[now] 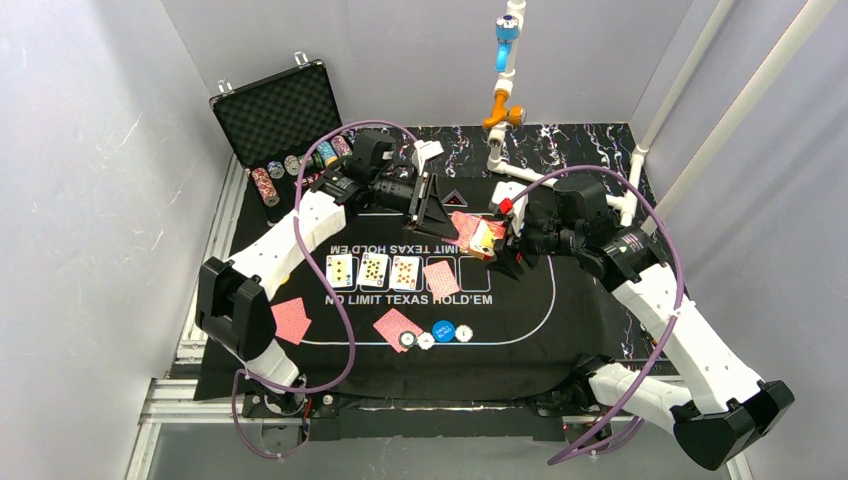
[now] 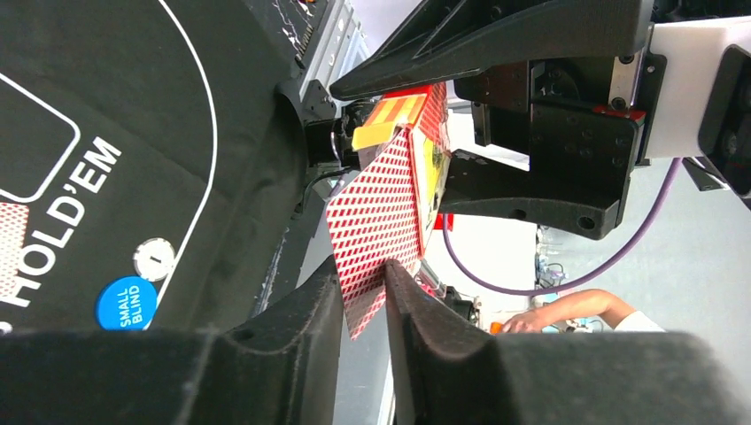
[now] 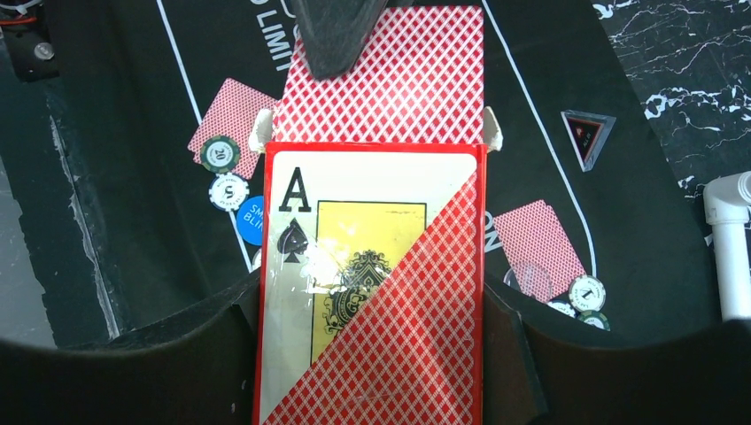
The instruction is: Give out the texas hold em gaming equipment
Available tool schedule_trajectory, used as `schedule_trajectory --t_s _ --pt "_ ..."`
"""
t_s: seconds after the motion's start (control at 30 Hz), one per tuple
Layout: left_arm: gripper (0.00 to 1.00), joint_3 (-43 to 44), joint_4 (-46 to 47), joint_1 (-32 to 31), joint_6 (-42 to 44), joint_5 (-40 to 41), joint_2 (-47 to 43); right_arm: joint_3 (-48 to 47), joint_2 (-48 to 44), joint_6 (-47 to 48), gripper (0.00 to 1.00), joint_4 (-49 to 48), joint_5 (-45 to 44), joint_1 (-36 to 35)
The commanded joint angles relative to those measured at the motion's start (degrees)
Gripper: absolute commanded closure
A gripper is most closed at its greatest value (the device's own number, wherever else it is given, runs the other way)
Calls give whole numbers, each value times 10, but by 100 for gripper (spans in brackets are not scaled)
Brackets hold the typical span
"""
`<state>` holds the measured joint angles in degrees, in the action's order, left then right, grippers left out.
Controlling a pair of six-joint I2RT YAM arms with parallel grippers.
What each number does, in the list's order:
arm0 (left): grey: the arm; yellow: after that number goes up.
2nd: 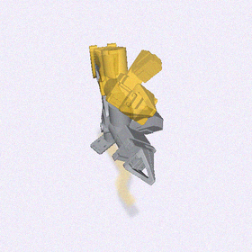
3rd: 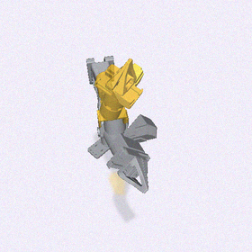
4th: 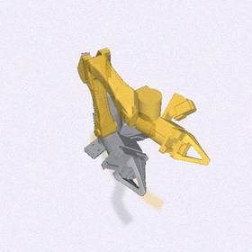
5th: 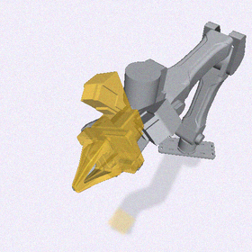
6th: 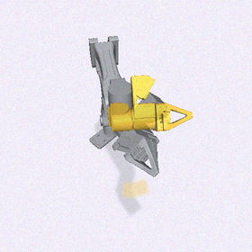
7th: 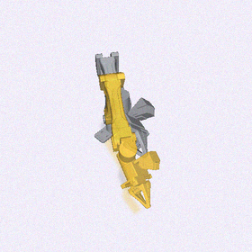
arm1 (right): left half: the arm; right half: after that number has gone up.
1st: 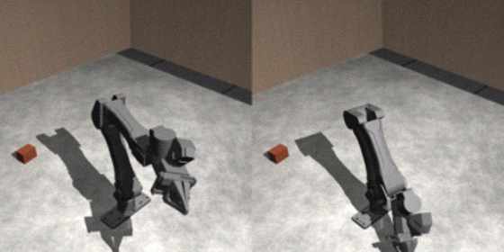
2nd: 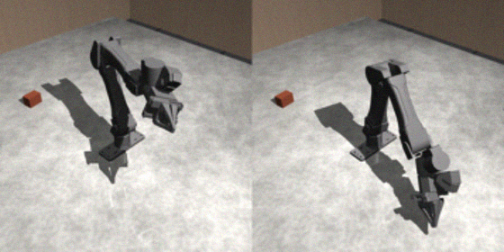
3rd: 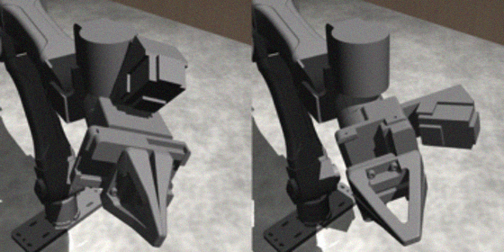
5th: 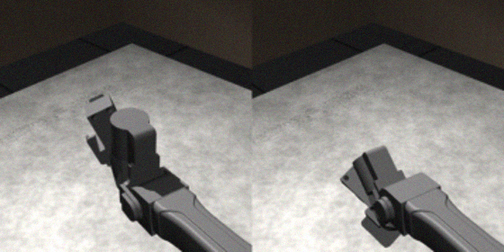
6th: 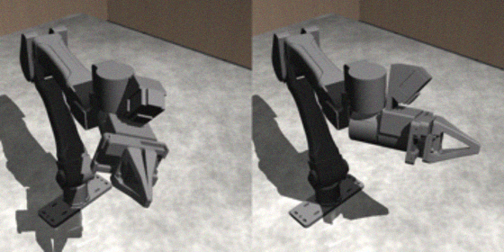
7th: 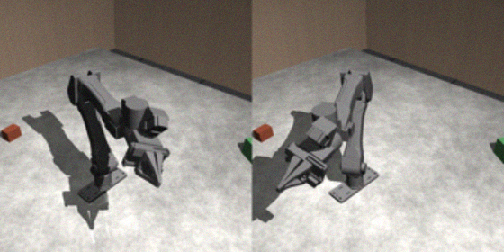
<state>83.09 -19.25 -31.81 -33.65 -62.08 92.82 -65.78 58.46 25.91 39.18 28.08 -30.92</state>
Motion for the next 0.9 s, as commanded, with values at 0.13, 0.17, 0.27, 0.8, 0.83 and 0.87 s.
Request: schedule_trajectory --t_s 0.13,0.17,0.27,0.8,0.83,0.87 --pt "94 -5 -10 37 10 -13 -33 -2 -16 0 99 -25 14 -3" --pt "97 -5 -10 42 11 -15 -35 -2 -16 0 99 -24 13 -3" --pt "100 -5 -8 56 7 -26 -41 -2 -17 0 99 -21 10 -3" --pt "100 81 -205 158 194 -30 34 -7 -27 -5 99 -4 -7 -3" --pt "100 92 -225 156 216 -22 50 -10 -25 -4 99 -3 -7 -3" --pt "100 103 -244 153 239 -15 67 -13 -24 -2 99 -1 -7 -3"
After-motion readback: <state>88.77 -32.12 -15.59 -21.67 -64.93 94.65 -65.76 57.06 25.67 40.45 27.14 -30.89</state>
